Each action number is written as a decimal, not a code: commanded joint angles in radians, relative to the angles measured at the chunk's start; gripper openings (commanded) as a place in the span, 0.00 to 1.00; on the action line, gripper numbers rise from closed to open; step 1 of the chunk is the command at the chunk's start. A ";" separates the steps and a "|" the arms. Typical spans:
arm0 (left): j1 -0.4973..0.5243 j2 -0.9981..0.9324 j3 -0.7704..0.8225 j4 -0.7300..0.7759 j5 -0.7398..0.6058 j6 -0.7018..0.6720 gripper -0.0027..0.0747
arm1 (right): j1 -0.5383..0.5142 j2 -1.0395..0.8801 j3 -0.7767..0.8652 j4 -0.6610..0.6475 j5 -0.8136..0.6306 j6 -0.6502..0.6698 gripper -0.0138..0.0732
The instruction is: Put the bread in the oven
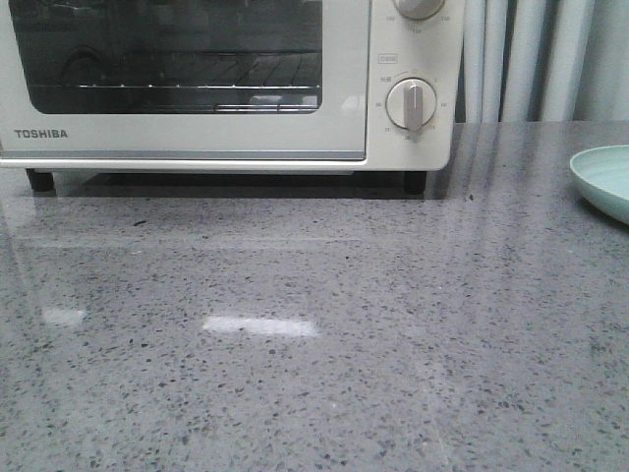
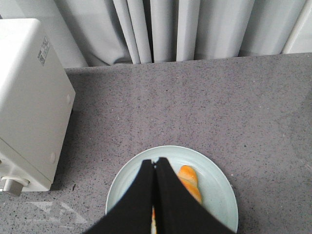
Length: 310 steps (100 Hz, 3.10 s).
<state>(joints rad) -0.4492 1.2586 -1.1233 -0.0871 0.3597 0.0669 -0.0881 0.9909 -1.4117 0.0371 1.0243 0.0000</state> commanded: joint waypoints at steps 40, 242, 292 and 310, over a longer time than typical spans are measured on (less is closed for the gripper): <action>-0.018 -0.129 0.166 -0.056 0.024 0.000 0.01 | -0.005 -0.006 -0.034 0.002 -0.044 -0.012 0.09; -0.118 -0.839 0.296 -0.225 0.155 0.000 0.01 | -0.005 0.547 0.130 -0.054 0.279 -0.024 0.48; -0.118 -0.839 0.296 -0.224 0.118 0.000 0.01 | 0.055 0.360 0.130 -0.051 0.281 -0.024 0.08; -0.118 -0.839 0.296 -0.214 0.092 0.000 0.01 | 0.180 0.207 0.130 -0.049 0.281 -0.024 0.08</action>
<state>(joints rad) -0.5589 0.4143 -0.7945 -0.2894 0.5405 0.0676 0.0376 1.2836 -1.2573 -0.0139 1.2344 -0.0171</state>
